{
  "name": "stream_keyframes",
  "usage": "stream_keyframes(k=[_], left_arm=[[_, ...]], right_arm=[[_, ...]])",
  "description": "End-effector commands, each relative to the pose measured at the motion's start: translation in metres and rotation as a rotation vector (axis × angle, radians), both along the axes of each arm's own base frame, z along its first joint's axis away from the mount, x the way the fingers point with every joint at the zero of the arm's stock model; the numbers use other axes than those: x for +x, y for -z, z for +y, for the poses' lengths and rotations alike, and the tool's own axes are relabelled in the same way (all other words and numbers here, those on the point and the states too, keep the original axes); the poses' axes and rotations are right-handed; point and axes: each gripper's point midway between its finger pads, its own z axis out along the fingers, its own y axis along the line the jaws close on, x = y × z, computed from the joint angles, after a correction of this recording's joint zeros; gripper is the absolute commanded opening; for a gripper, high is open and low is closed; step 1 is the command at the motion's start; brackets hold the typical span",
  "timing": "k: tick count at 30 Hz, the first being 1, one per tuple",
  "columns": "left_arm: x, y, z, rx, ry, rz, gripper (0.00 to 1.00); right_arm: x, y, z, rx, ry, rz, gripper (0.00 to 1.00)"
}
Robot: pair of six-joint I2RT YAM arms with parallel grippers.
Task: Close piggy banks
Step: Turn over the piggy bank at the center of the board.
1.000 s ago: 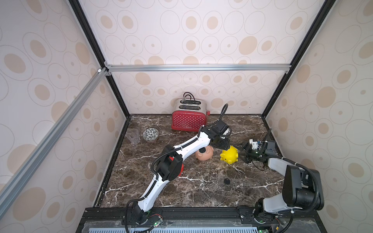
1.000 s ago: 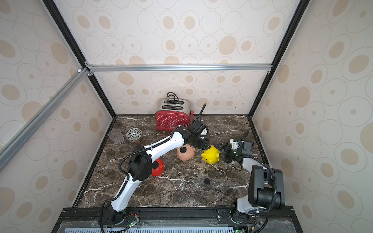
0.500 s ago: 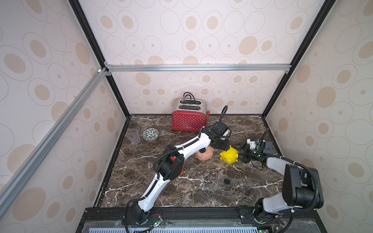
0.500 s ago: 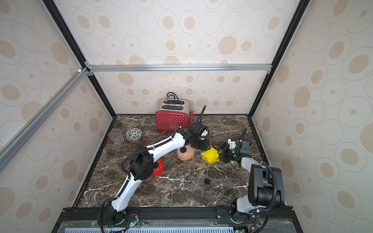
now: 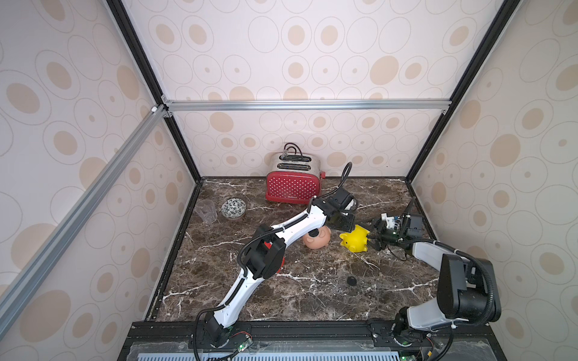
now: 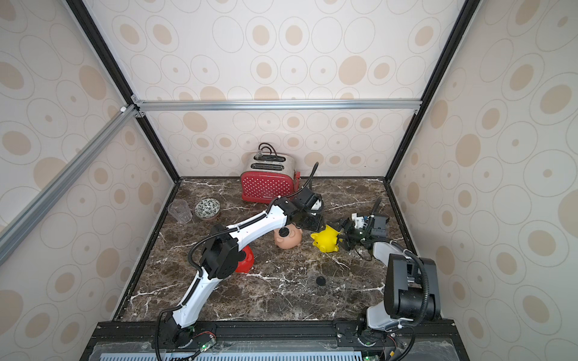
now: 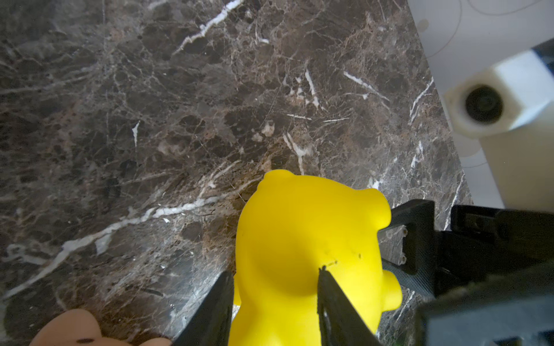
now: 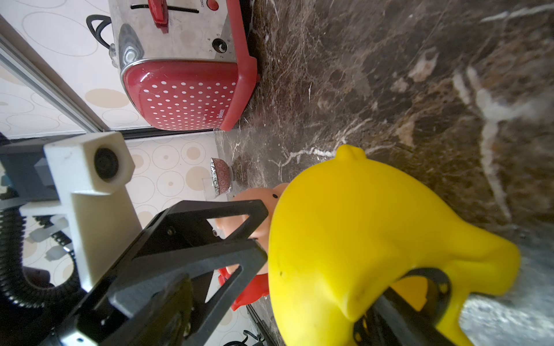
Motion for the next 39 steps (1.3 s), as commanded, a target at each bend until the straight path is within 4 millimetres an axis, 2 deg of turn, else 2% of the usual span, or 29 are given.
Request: stream_keyframes(k=[1,7,11,21,28,39], left_arm=[[-0.004,0.034,0.010,0.084,-0.009,0.056,0.45],[-0.004,0.039,0.009,0.080,-0.008,0.069,0.44],[-0.004,0.039,0.007,0.067,-0.008,0.072,0.44],[-0.005,0.037,0.003,0.049,0.003,0.077,0.44],[-0.004,0.035,0.002,0.053,0.009,0.076,0.45],[-0.003,0.033,0.000,0.050,0.014,0.077,0.45]], right_arm=[[0.003,-0.030,0.006,0.022,-0.024,-0.066,0.89],[0.003,-0.047,0.008,0.014,-0.030,-0.078,0.89],[0.004,-0.047,0.009,0.004,-0.035,-0.071,0.89],[0.003,-0.028,0.012,-0.074,-0.059,0.013,0.87],[0.002,-0.015,0.002,-0.201,-0.061,0.133,0.84],[0.006,-0.008,-0.001,-0.257,-0.084,0.224,0.85]])
